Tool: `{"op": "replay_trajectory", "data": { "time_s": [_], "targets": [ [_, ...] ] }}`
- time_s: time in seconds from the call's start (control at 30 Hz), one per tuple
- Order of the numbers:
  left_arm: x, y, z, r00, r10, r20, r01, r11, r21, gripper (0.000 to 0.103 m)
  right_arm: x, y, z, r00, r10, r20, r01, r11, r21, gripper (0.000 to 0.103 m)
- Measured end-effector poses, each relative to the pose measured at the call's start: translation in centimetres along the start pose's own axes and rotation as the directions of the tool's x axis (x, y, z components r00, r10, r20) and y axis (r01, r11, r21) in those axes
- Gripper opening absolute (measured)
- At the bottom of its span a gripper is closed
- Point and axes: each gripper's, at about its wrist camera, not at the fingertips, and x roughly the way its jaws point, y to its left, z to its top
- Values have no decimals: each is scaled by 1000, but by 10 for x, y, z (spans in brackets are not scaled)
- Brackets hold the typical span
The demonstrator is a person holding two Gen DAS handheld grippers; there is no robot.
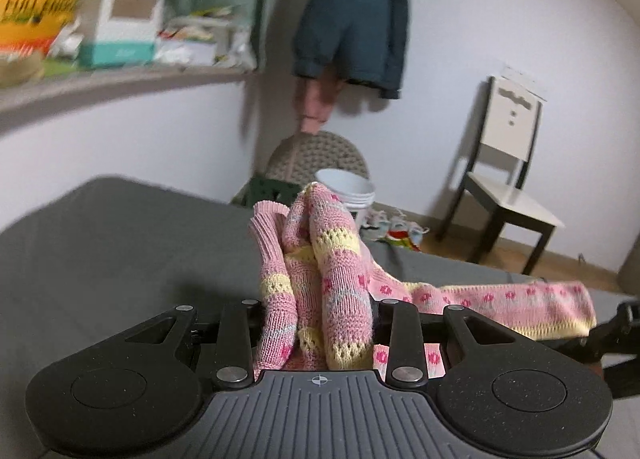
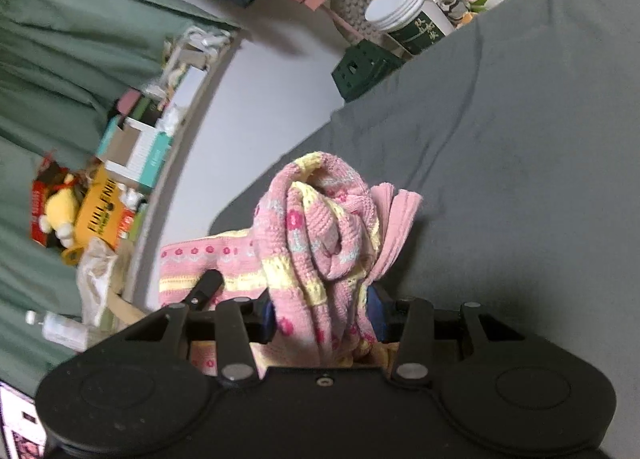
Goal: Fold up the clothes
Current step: 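Open both grippers and release the folded sweater onto the bed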
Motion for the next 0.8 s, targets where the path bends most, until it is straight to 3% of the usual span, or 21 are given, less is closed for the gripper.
{"op": "replay_trajectory", "data": {
  "time_s": [0.13,0.2,0.33,0.43,0.53,0.6,0.73,0.8],
  "targets": [
    [17,10,-10,999,13,-42,-15,998,-60,34,10,-8,0,1000,-2,14,1,999,35,46],
    [22,12,-15,998,29,-58,-33,998,-56,42,9,-12,-1,1000,-7,17,6,999,43,52],
    [20,13,-20,985,156,-72,-161,985,-63,78,5,-16,1,1000,-16,23,14,998,62,63],
    [12,12,-25,971,232,-64,-235,971,-41,79,-4,-18,3,999,-39,33,37,997,71,68],
    [2,10,-27,967,245,-72,-249,967,-55,80,-18,-15,1,996,-73,51,71,997,43,77],
    [-13,1,-28,969,245,-43,-247,968,-44,80,-31,-11,-1,993,-95,73,94,995,14,83],
    [-48,-23,-28,974,221,56,-222,975,2,98,-62,-5,-8,987,-97,127,104,993,-52,98],
    [-68,-40,-27,975,202,96,-205,978,26,98,-78,-1,-13,984,-91,154,106,990,-97,103]
  ]
}}
